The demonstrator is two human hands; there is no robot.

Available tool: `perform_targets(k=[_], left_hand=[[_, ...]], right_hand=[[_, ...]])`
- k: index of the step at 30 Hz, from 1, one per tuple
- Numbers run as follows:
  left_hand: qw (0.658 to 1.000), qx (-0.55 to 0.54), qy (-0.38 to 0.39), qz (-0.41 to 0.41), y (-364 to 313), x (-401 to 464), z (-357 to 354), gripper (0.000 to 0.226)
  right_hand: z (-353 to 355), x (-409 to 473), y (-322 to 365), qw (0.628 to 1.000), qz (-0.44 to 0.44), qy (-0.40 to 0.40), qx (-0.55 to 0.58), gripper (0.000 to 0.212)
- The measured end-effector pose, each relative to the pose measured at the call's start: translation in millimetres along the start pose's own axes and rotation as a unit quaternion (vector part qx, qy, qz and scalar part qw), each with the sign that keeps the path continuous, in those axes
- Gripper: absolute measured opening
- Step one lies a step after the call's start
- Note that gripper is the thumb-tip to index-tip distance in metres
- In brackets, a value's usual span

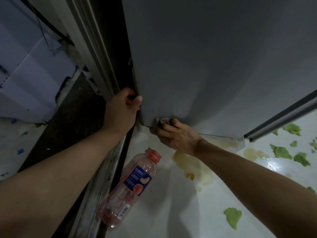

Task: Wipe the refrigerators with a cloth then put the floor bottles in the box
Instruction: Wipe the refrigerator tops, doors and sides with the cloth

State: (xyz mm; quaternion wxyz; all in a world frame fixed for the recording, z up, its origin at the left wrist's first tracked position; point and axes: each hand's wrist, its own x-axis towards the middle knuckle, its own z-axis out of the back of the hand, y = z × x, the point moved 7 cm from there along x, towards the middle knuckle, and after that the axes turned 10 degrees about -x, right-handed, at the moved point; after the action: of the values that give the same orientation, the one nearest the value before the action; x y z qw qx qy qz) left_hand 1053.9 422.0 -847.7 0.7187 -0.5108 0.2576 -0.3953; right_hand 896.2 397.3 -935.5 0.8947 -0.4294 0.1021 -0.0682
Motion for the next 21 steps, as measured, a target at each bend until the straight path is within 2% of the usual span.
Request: perform_targets(k=[3, 10, 12, 17, 21], left_hand=[[1.000, 0.001, -0.012, 0.006, -1, -2, -2, 0.018], [0.999, 0.016, -0.044, 0.018, -2, -7, -9, 0.015], [0.998, 0.022, -0.049, 0.016, -1, -7, -9, 0.016], [0.997, 0.048, -0.054, 0.015, -1, -7, -11, 0.020], [0.996, 0.061, -0.054, 0.021, -4, -7, -13, 0.023]], right_hand=[[-12, -24, 1, 0.999, 0.042, -0.012, -0.001, 0.040], [-50, -104, -19, 0.998, -0.022, -0.054, 0.014, 0.045], [-65, -135, -25, 0.999, -0.029, -0.029, -0.012, 0.046], [-88, -181, -36, 0.993, -0.017, 0.113, -0.015, 0.050], [-94, -196, -43, 0.992, -0.043, 0.121, 0.012, 0.053]])
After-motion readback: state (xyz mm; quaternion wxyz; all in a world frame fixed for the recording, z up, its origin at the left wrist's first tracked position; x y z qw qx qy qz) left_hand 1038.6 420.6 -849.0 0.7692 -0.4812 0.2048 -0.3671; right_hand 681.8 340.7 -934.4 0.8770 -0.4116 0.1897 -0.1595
